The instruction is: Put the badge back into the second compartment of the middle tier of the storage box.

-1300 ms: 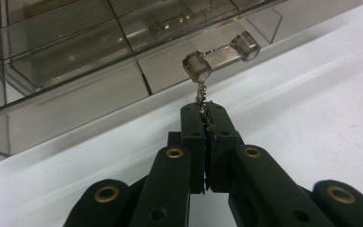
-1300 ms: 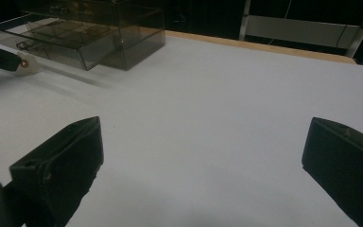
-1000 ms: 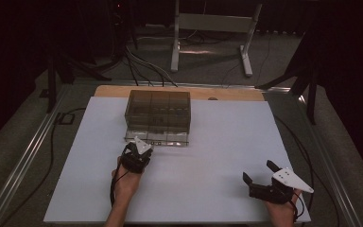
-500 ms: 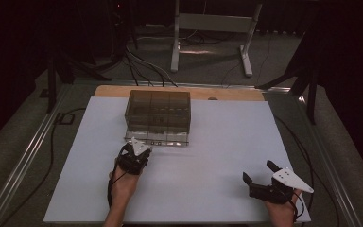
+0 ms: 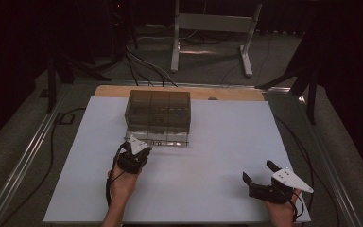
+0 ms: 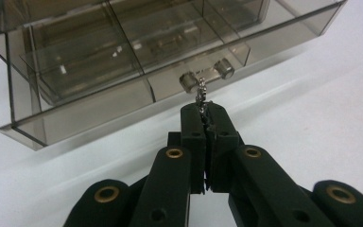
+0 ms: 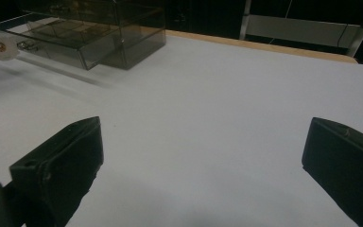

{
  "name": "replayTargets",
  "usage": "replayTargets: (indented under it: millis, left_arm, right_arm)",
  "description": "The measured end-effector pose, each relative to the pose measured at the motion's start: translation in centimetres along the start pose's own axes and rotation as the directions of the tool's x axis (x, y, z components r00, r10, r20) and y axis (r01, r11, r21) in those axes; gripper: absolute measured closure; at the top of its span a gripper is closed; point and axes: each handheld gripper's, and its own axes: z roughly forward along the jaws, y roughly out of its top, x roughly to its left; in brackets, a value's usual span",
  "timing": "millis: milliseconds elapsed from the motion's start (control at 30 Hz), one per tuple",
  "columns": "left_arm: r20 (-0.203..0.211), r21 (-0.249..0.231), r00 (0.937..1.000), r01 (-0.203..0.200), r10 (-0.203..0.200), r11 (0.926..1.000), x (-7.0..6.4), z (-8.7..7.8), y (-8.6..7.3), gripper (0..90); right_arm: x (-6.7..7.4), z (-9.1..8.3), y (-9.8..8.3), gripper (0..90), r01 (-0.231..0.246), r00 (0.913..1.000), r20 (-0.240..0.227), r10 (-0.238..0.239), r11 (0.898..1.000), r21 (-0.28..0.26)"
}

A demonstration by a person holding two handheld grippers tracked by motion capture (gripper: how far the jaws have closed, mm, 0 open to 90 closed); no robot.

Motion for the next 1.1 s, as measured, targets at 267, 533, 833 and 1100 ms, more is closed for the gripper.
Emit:
replayTargets:
  millis: [267,533,833,1100]
  left_arm:
    - [0.002,-0.023,1.0,-0.004,0.004,0.9997,0.1,-0.6,0.9,89.3]
    - [-0.002,-0.039,0.9999,-0.016,0.016,0.9991,0.1,-1.0,1.9,89.3]
    - [-0.006,-0.056,0.9997,-0.025,0.024,0.9981,0.1,-1.1,2.9,89.2]
    - [-0.015,-0.065,0.9995,-0.028,0.027,0.9975,0.3,-0.7,3.8,89.2]
  right_arm:
    - [0.0,0.0,0.0,0.0,-0.002,1.0,0.0,0.002,1.0,-0.001]
    - [0.0,0.0,0.0,0.0,-0.002,1.0,0.0,0.002,1.0,-0.001]
    - [-0.1,-0.1,0.0,0.0,0.001,1.0,0.002,-0.001,1.0,-0.001]
    - [-0.1,-0.1,0.0,0.0,-0.001,1.0,0.001,0.001,1.0,-0.002]
